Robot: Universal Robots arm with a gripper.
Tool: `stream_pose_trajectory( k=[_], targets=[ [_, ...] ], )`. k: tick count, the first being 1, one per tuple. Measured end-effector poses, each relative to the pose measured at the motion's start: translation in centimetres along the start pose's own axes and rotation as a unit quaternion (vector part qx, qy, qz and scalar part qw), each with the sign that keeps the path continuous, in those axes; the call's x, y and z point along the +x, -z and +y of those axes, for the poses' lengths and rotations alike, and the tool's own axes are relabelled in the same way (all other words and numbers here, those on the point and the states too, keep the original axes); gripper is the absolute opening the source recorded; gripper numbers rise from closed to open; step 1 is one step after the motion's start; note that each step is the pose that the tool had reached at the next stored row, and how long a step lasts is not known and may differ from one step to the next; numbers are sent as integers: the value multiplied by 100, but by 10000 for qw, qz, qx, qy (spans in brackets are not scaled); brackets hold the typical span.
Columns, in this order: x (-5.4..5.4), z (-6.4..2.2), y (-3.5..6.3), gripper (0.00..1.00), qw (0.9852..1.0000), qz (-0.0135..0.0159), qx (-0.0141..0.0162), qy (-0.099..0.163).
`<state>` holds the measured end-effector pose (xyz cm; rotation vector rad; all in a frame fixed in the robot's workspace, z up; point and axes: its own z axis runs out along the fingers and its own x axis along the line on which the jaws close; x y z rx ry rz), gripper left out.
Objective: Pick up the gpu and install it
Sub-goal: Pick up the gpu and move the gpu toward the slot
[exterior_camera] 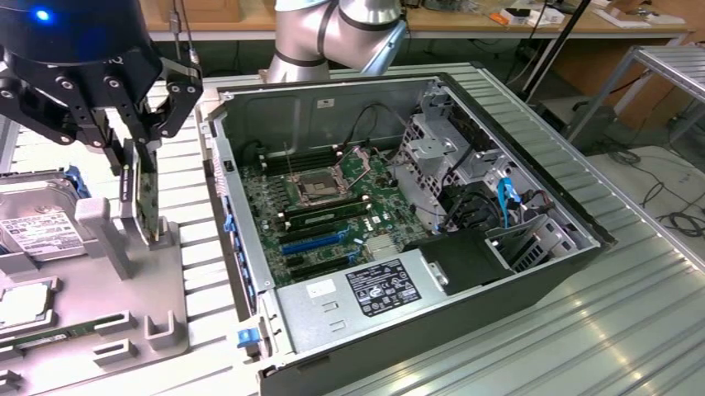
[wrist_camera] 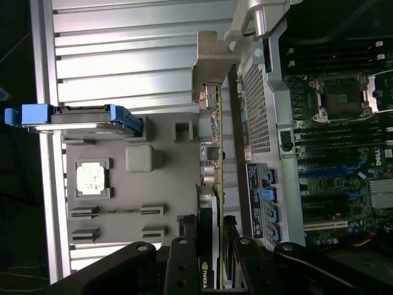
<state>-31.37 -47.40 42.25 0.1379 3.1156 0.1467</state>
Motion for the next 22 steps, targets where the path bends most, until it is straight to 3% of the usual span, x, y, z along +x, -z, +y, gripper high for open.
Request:
stream_pose_trajectory(
  k=[22],
  targets=[
    [-411, 36, -10, 27, 10000, 64, 6, -6]
  ],
)
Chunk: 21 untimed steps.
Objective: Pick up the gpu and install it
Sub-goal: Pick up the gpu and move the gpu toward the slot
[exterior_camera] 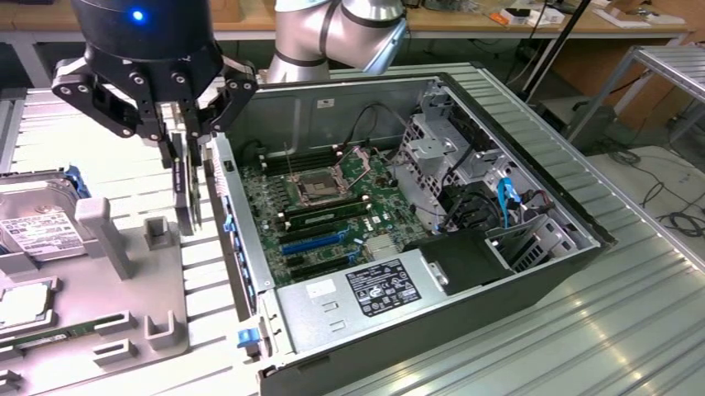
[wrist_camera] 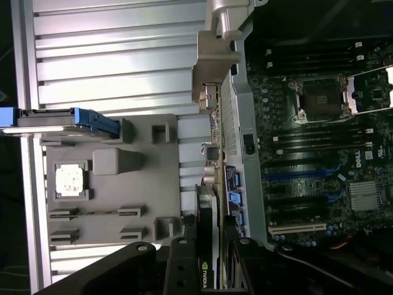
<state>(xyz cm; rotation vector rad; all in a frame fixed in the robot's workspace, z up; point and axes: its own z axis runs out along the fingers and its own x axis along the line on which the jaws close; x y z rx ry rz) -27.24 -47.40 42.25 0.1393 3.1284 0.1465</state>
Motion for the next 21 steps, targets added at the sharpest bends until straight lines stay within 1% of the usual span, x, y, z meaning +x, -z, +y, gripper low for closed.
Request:
stream_pose_trajectory(
  k=[6, 15, 20, 21],
  targets=[
    [-106, 9, -1, 27, 10000, 21, 2, -2],
    [-317, 28, -3, 27, 10000, 56, 5, -5],
    [-384, 34, -4, 27, 10000, 64, 6, -6],
    [-428, 38, -4, 27, 10000, 70, 7, -6]
  ],
)
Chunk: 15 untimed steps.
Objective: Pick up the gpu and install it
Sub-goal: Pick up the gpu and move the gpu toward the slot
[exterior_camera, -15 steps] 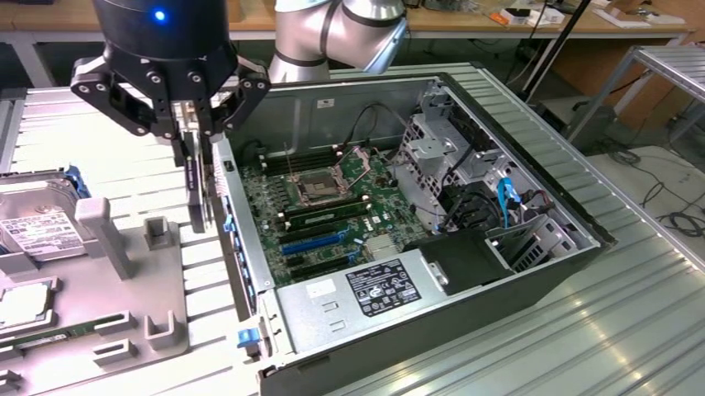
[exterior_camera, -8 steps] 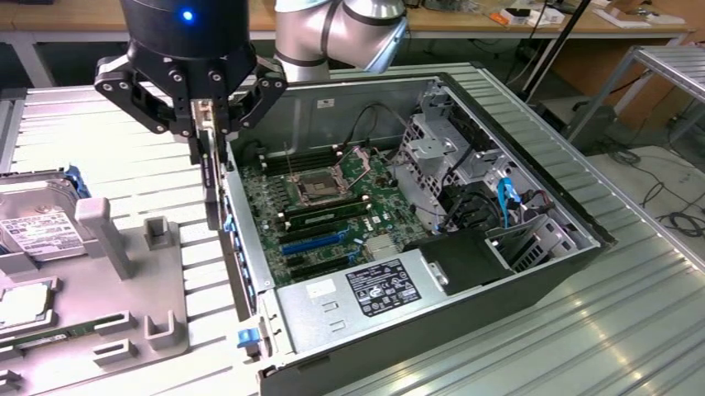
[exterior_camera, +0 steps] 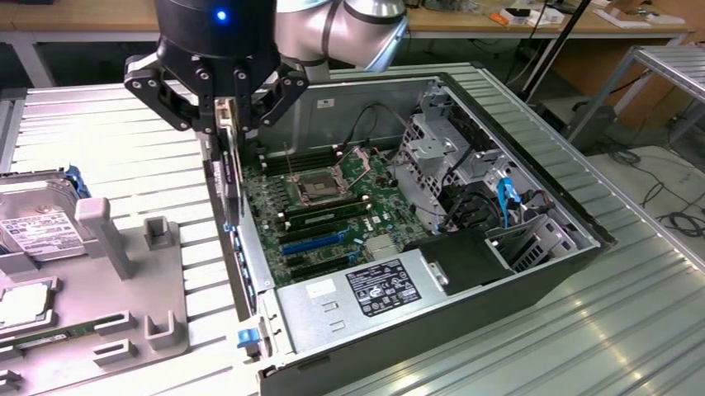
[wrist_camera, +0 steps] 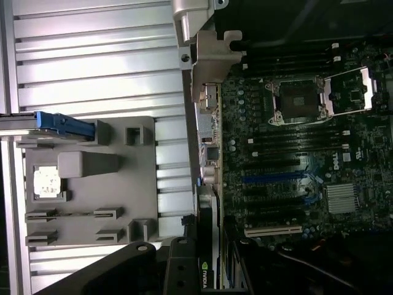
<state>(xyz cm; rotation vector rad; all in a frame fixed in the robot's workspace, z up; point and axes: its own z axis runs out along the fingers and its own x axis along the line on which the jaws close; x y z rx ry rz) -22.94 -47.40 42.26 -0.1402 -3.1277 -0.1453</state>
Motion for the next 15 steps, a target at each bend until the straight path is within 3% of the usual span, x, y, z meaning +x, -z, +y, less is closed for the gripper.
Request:
stream_pose_trajectory(
  k=[15],
  targets=[
    [-287, 26, 1, 27, 10000, 32, 2, -3]
  ],
)
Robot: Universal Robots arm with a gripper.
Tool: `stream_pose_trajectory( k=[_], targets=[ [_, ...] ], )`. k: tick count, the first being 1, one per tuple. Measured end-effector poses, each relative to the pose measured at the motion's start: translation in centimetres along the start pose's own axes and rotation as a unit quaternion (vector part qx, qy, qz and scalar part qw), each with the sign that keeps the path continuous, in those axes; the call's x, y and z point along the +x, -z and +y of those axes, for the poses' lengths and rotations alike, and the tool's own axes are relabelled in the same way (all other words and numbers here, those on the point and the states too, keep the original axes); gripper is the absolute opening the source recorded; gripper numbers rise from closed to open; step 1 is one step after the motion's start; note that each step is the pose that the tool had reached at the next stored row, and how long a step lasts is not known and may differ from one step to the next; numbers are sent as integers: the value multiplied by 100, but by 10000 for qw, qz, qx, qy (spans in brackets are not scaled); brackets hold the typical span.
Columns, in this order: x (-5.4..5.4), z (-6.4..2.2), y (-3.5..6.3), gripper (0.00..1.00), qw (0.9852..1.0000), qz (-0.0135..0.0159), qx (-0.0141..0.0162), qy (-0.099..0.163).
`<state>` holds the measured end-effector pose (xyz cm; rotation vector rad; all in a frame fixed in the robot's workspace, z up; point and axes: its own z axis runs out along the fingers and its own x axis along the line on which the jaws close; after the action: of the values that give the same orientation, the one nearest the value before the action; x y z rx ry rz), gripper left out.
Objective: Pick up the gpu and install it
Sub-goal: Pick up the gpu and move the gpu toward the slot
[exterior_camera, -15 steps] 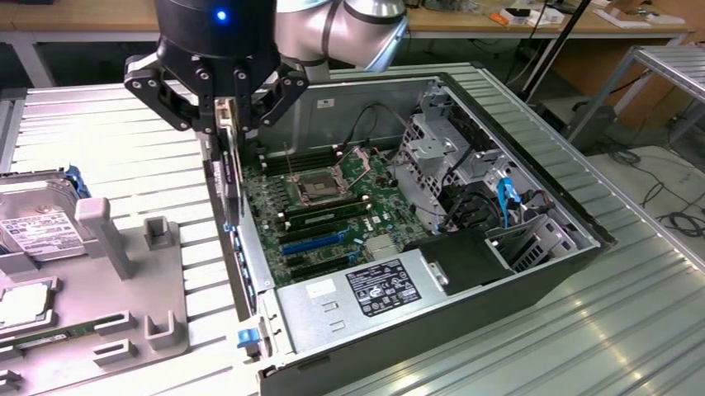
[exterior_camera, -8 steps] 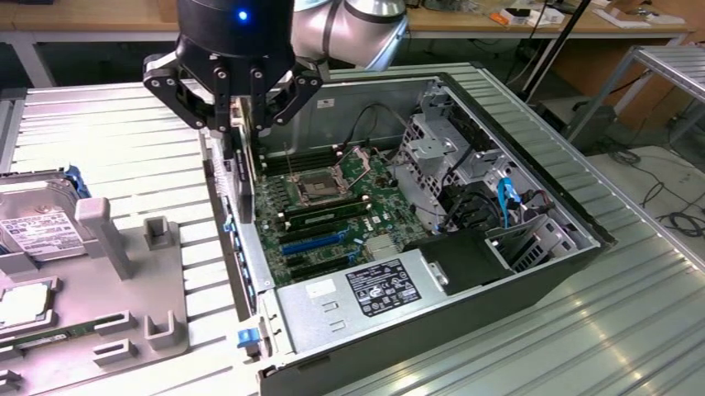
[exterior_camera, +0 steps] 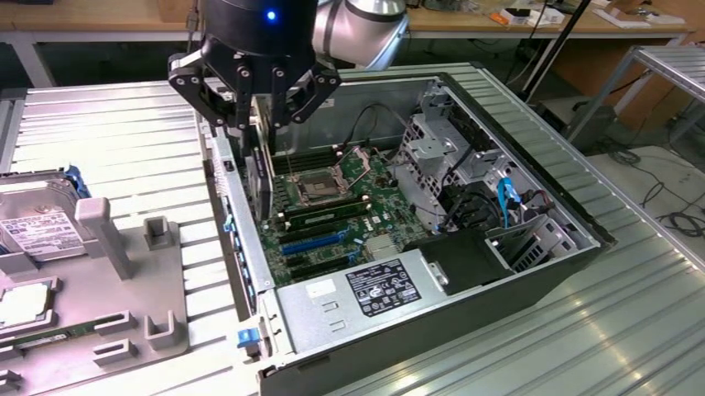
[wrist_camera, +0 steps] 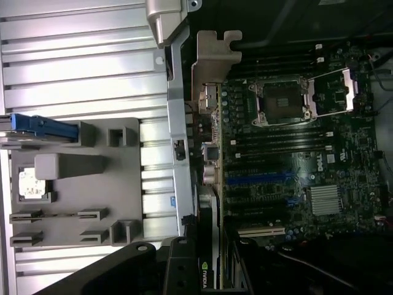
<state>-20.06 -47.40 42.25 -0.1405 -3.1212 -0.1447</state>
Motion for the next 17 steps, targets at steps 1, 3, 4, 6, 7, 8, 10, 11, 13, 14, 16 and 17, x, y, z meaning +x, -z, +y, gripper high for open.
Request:
stream_pose_trajectory(
  k=[1, 3, 4, 6, 7, 8, 10, 11, 13, 14, 16, 17],
  targets=[
    [-13, 1, 0, 27, 10000, 1, 0, 0],
    [-52, 5, 0, 27, 10000, 5, 0, 0],
    [-65, 6, 0, 27, 10000, 6, 0, 0],
    [-97, 9, 1, 27, 10000, 8, 1, -1],
    [-109, 10, 1, 27, 10000, 9, 1, -1],
    [-126, 11, 1, 27, 10000, 10, 1, -1],
    [-164, 15, 2, 27, 10000, 13, 1, -1],
    [-176, 16, 1, 27, 10000, 14, 1, -1],
    [-220, 20, 2, 27, 10000, 16, 1, -1],
    [-238, 22, 2, 27, 10000, 17, 2, -2],
    [-264, 24, 2, 27, 10000, 18, 2, -2],
    [-282, 26, 3, 27, 10000, 19, 2, -2]
  ],
)
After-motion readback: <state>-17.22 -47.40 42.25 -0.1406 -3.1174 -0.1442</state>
